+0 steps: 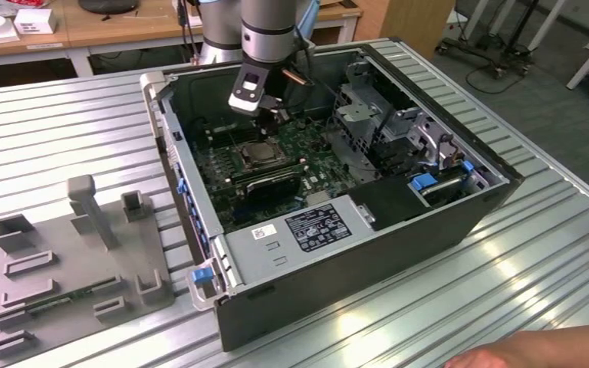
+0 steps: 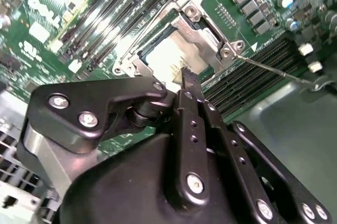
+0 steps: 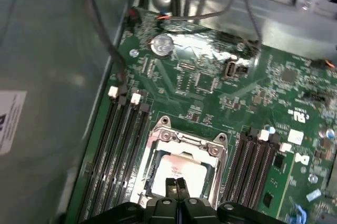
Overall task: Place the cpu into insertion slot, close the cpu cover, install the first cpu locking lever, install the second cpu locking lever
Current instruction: 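Close the cpu cover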
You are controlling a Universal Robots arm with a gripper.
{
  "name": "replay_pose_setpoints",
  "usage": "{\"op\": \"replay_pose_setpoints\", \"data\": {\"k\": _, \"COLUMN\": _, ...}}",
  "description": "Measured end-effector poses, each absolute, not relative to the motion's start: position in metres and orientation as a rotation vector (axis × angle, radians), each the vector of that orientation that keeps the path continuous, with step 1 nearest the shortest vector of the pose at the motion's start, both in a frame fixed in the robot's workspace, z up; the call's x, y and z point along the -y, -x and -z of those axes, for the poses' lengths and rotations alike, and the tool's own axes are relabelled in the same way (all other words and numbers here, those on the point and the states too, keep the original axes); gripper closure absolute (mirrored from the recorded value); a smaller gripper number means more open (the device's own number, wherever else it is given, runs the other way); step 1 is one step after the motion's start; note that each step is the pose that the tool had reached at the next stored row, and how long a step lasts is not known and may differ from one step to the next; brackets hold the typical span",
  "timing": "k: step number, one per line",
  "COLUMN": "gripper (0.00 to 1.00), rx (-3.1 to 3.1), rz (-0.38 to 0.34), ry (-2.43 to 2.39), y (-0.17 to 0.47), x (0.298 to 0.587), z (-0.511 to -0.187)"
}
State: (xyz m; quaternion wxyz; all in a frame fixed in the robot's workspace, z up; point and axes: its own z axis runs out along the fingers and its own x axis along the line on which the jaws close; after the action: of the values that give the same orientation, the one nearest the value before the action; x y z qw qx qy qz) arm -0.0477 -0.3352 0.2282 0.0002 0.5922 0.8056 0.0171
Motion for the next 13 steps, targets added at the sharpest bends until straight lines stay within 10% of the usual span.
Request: {"op": "replay_pose_setpoints", "data": {"k": 13, "gripper": 0.89, "rx": -2.736, "rz": -0.054, "ry": -1.551, "y": 0.0477, "x": 0.3352, "z": -0.2266}}
